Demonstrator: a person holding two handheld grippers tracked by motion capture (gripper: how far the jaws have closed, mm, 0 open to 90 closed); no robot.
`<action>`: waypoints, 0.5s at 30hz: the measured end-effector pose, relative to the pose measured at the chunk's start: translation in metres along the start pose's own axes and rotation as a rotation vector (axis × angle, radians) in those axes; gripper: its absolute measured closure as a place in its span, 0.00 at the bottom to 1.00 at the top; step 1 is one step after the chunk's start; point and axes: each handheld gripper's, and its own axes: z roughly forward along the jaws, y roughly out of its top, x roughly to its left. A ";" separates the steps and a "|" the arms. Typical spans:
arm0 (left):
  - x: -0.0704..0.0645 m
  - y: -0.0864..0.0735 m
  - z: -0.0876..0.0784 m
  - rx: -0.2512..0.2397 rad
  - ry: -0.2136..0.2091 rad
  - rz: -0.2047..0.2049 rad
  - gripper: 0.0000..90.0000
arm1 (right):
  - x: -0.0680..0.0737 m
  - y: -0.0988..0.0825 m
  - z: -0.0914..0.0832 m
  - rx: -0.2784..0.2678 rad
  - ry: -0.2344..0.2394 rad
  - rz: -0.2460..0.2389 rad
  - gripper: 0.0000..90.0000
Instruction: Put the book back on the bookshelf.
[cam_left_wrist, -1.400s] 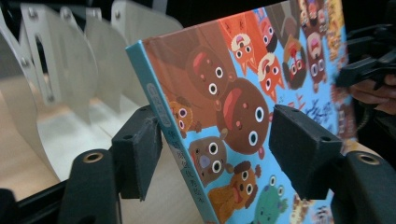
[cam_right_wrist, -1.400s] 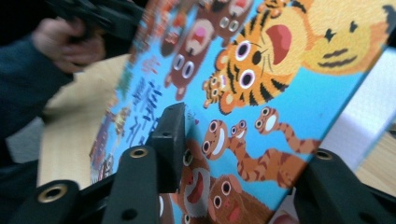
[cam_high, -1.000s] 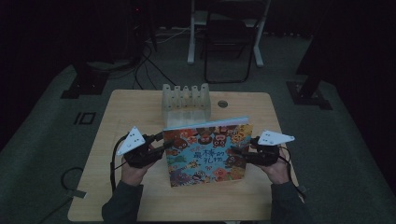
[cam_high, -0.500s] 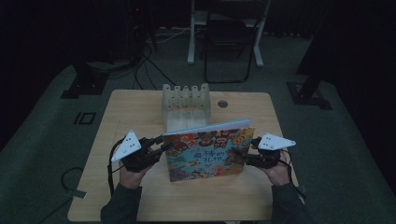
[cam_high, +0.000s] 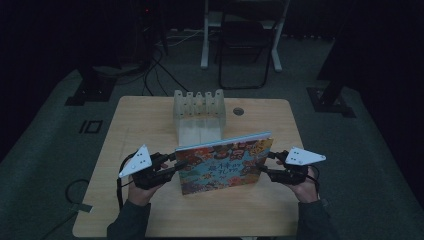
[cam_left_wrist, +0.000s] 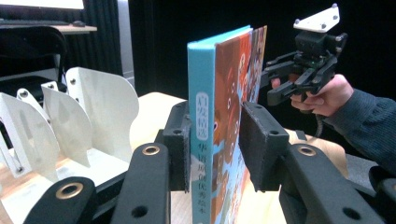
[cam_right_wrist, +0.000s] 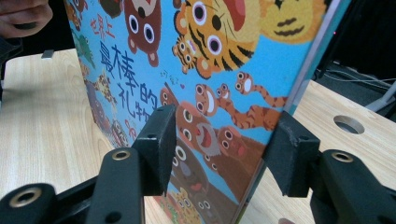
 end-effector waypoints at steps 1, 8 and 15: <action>0.000 -0.001 0.001 0.004 -0.002 0.000 0.72 | 0.000 0.000 0.000 0.000 0.000 -0.001 0.52; 0.000 -0.007 0.006 0.008 0.002 0.003 0.67 | -0.002 -0.006 -0.001 0.003 -0.017 0.016 0.51; 0.001 -0.012 0.010 0.001 -0.032 -0.006 0.67 | -0.006 -0.014 -0.002 0.020 -0.023 0.041 0.50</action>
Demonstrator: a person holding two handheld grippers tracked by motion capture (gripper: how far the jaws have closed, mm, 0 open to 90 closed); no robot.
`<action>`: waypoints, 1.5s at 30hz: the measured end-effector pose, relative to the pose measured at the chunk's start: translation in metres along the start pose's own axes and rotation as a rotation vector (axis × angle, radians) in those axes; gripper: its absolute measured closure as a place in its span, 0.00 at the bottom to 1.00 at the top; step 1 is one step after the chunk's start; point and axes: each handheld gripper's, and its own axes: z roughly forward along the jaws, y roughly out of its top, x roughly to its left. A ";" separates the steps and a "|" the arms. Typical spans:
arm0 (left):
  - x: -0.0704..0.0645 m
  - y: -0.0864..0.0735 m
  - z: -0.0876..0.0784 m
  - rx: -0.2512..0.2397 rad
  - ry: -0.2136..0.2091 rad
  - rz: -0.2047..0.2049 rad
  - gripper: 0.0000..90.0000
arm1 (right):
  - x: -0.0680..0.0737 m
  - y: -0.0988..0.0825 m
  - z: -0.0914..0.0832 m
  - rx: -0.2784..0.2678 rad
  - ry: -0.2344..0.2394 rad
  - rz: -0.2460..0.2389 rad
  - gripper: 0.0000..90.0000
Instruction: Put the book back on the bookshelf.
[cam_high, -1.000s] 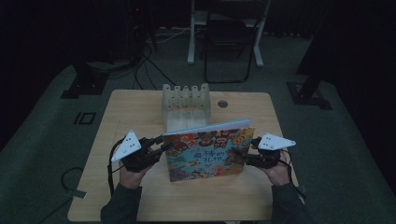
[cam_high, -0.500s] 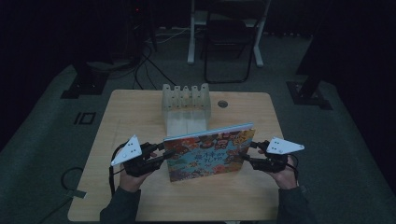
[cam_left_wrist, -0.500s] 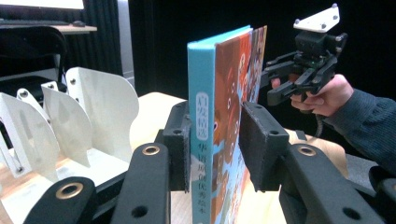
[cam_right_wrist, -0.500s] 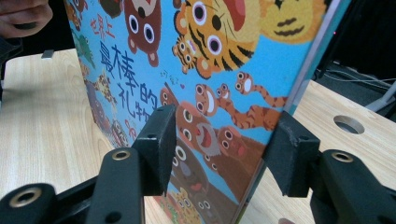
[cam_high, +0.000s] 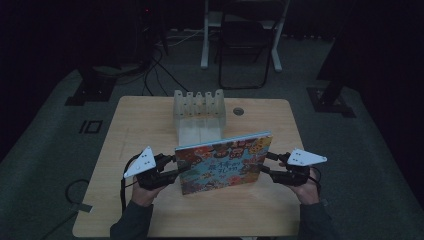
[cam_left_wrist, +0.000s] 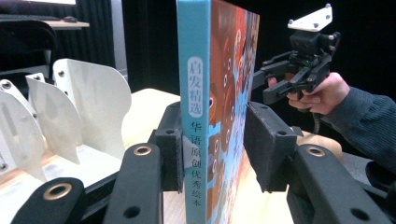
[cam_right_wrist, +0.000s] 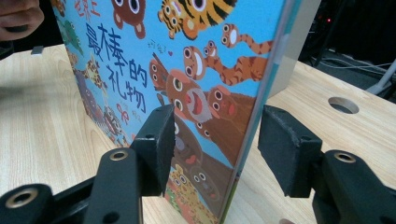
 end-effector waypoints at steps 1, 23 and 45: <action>-0.001 -0.001 0.001 0.001 -0.003 0.003 0.67 | 0.000 -0.001 0.000 0.000 0.000 0.002 0.50; -0.003 -0.010 0.025 0.011 -0.059 -0.016 0.54 | 0.000 -0.003 0.002 -0.007 0.024 0.015 0.50; -0.008 -0.018 0.032 0.027 -0.107 0.032 0.85 | -0.001 -0.010 0.006 0.003 0.023 0.021 0.52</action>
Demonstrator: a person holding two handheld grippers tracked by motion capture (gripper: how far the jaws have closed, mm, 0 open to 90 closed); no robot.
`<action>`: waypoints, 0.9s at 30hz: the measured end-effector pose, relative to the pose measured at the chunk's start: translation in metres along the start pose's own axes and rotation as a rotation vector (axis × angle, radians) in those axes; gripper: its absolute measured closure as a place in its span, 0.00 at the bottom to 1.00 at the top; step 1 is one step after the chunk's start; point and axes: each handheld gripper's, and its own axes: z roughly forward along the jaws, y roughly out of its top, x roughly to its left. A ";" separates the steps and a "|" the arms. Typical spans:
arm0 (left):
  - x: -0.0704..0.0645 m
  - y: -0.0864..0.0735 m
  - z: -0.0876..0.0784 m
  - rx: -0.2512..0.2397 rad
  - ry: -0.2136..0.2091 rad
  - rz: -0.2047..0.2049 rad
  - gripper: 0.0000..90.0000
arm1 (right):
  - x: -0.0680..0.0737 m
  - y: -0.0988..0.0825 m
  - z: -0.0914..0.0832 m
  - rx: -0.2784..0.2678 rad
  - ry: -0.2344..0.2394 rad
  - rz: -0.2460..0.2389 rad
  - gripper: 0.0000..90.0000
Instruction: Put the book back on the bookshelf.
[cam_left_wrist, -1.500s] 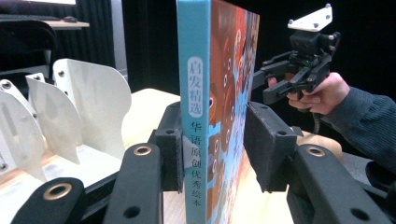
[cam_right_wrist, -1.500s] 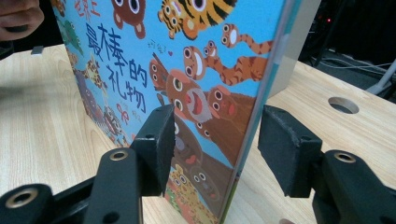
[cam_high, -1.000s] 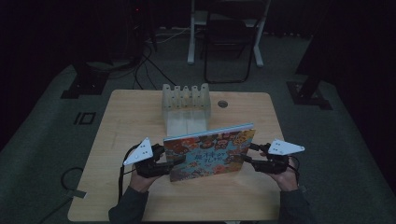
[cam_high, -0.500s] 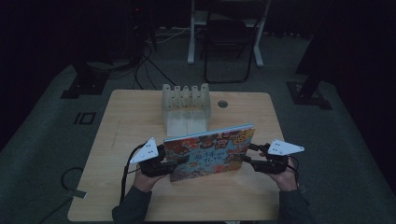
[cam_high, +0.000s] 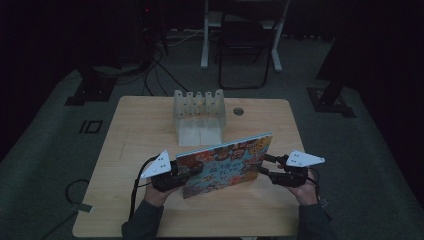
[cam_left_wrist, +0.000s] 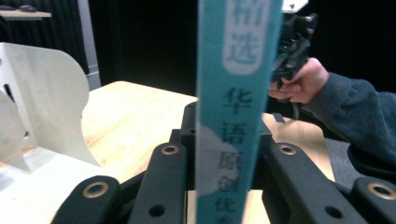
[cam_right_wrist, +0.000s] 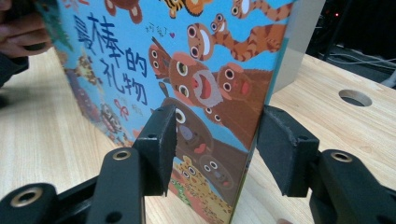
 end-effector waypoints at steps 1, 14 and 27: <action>-0.001 0.000 0.000 0.000 -0.002 0.005 0.86 | 0.000 0.000 0.000 0.001 -0.003 0.001 0.52; -0.007 -0.009 0.018 -0.007 -0.055 -0.005 0.74 | -0.002 -0.009 -0.003 0.014 -0.007 0.014 0.53; -0.016 -0.012 0.019 -0.017 -0.013 0.042 0.58 | -0.004 -0.021 -0.003 0.028 -0.016 0.043 0.53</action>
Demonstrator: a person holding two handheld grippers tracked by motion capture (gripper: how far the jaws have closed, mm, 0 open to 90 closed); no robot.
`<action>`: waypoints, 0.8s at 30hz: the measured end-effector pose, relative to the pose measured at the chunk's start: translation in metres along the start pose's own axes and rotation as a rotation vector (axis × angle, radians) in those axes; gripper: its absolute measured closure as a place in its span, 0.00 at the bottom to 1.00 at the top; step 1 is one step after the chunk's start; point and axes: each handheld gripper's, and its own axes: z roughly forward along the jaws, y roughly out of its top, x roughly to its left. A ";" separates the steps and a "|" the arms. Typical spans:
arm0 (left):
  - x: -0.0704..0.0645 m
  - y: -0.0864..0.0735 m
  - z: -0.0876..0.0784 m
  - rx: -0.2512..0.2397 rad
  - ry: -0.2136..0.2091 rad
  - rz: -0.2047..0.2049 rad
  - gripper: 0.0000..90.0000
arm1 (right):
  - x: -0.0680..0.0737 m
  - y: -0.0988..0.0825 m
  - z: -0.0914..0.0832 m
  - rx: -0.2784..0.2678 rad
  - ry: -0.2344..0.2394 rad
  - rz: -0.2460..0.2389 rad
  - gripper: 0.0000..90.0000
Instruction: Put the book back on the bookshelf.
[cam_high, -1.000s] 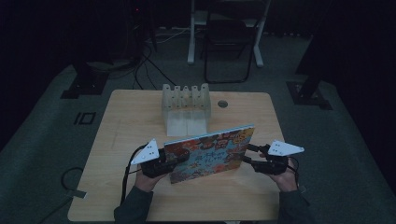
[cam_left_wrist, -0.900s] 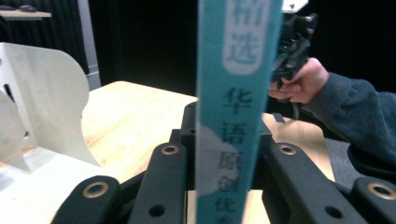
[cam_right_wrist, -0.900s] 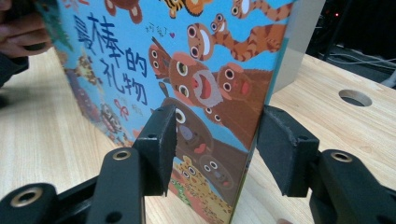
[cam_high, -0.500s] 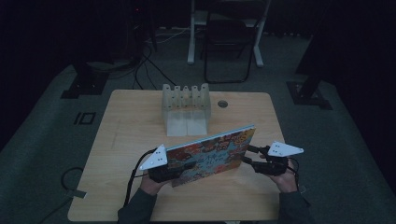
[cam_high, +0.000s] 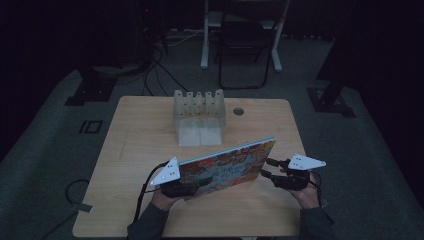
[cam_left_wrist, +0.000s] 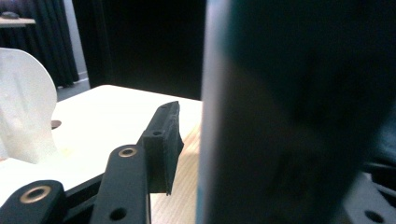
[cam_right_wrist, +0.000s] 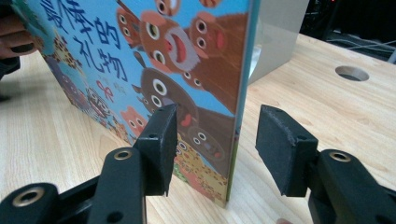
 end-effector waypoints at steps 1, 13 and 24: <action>-0.001 -0.001 0.000 0.003 0.014 0.009 0.58 | 0.000 -0.001 0.000 0.002 0.000 0.002 0.53; -0.004 -0.004 0.002 0.014 0.029 0.038 0.76 | -0.004 -0.021 -0.003 0.036 -0.027 0.038 0.53; -0.004 -0.005 0.004 0.016 0.042 0.034 0.86 | -0.001 -0.031 -0.008 0.058 -0.032 0.052 0.52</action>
